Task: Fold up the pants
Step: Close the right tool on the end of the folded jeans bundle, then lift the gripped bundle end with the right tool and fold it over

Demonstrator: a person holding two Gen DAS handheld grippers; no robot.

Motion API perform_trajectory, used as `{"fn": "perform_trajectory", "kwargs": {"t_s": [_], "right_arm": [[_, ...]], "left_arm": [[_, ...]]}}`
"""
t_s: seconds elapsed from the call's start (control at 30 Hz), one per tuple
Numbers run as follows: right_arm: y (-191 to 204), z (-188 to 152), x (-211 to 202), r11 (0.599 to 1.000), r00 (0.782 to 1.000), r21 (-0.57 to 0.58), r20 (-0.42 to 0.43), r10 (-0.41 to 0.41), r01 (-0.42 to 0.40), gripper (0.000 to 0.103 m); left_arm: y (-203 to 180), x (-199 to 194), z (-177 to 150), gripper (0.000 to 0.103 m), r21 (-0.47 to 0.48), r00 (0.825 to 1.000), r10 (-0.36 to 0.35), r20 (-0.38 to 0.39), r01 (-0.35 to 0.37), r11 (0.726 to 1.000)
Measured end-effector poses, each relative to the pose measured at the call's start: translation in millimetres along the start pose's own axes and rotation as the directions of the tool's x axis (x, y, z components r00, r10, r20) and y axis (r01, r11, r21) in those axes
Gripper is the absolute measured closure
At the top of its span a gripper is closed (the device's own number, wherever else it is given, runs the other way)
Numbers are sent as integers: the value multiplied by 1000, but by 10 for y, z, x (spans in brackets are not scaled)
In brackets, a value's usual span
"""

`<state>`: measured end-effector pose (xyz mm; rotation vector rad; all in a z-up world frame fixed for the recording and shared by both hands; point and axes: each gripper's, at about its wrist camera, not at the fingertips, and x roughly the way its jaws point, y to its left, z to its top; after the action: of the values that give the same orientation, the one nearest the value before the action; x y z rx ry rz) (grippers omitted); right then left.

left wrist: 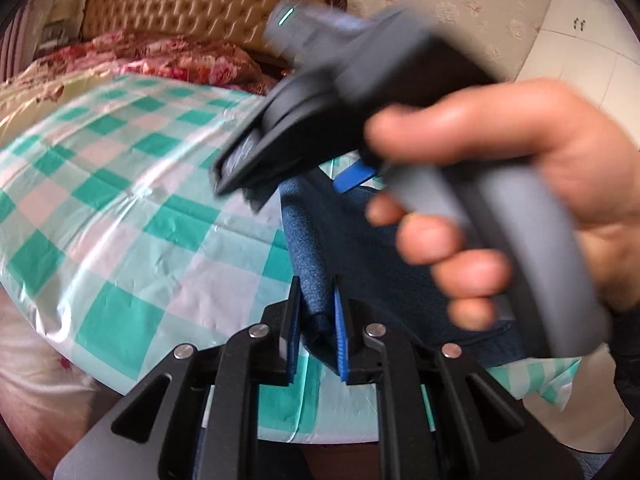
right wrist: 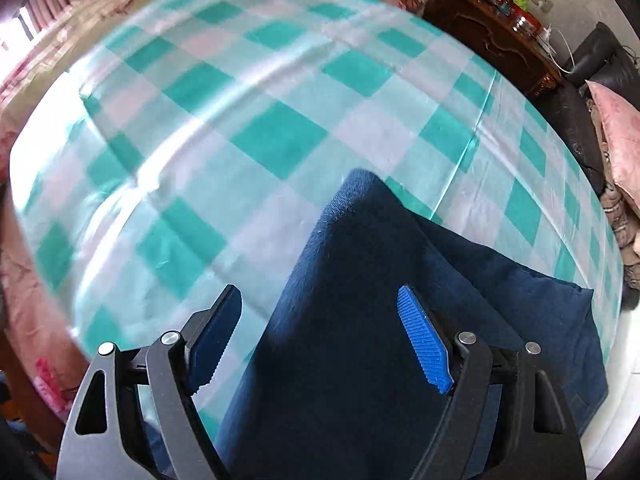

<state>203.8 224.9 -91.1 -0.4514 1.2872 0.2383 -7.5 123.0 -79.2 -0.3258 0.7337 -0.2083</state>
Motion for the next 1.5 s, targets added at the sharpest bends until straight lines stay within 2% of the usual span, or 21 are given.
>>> {"fn": "perform_trajectory", "kwargs": {"t_s": [0.03,0.1,0.13,0.2,0.23,0.3,0.33,0.4,0.5,0.6,0.63,0.67,0.97,1.07,1.1,1.2,1.27,1.33,1.4,1.47,1.5], "right_arm": [[7,5,53,1000,1000,1,-8,-12,12,32],[-13,1,141,999,999,7,-16,-43,43,57],[-29,-2,152,999,999,16,-11,-44,44,60],[-44,-41,98,998,998,16,25,-60,59,75],[-41,-52,87,998,997,14,36,-67,66,77],[-59,-93,38,996,995,18,62,-84,83,85],[-75,-110,12,996,993,28,75,-86,84,86],[-100,-130,-44,996,992,41,96,-85,81,87],[-128,-152,-123,994,985,39,135,-104,100,88],[-149,-173,-167,995,983,37,152,-102,97,88],[-154,-183,-181,995,982,36,160,-102,98,88],[-160,-195,-197,995,981,38,165,-100,95,88],[-476,-335,-640,996,966,94,259,-25,1,89],[-879,-449,-981,984,947,148,318,44,-95,89],[-1142,-523,-1151,973,934,179,349,75,-145,89],[-1931,-835,-1540,930,893,249,428,144,-269,89],[-2618,-1225,-1739,889,861,308,482,163,-341,89],[-3153,-1611,-1789,862,845,346,510,160,-372,89],[-3819,-2118,-1657,815,834,403,526,166,-417,89],[-4227,-2477,-1436,785,833,433,524,180,-442,89],[-4517,-2741,-1163,754,841,473,504,194,-457,89]], "left_arm": [[-9,-16,-2,89,6,1000,-4,6,4,1000],[-24,-34,-2,89,10,1000,-8,9,8,1000],[-12,-33,-3,89,3,1000,-14,6,14,1000],[35,-16,-8,89,-26,999,-32,4,32,999],[48,-24,-22,87,-43,999,-37,4,37,998],[121,-3,-46,72,-111,999,-44,0,43,993],[166,42,-59,49,-152,999,-44,-17,41,988],[190,106,-85,47,-181,997,-68,-38,60,982],[216,178,-88,47,-212,996,-84,-38,74,974],[223,201,-86,67,-222,994,-103,-40,92,971],[197,199,-88,81,-212,994,-105,-39,94,973],[157,193,-87,85,-196,994,-105,-40,96,976],[-326,-49,87,89,-38,998,-44,34,45,998],[-750,-253,288,90,64,994,-45,95,39,997],[-896,-294,351,90,100,992,-50,112,39,994],[-1613,-468,567,90,259,980,-107,169,60,964],[-2260,-496,598,90,389,968,-158,195,72,918],[-2937,-423,476,90,510,960,-208,188,86,856],[-3541,-264,223,90,606,957,-245,158,102,789],[-4126,53,-196,90,692,962,-252,109,109,714],[-4282,183,-356,90,714,966,-243,90,108,692]]}}
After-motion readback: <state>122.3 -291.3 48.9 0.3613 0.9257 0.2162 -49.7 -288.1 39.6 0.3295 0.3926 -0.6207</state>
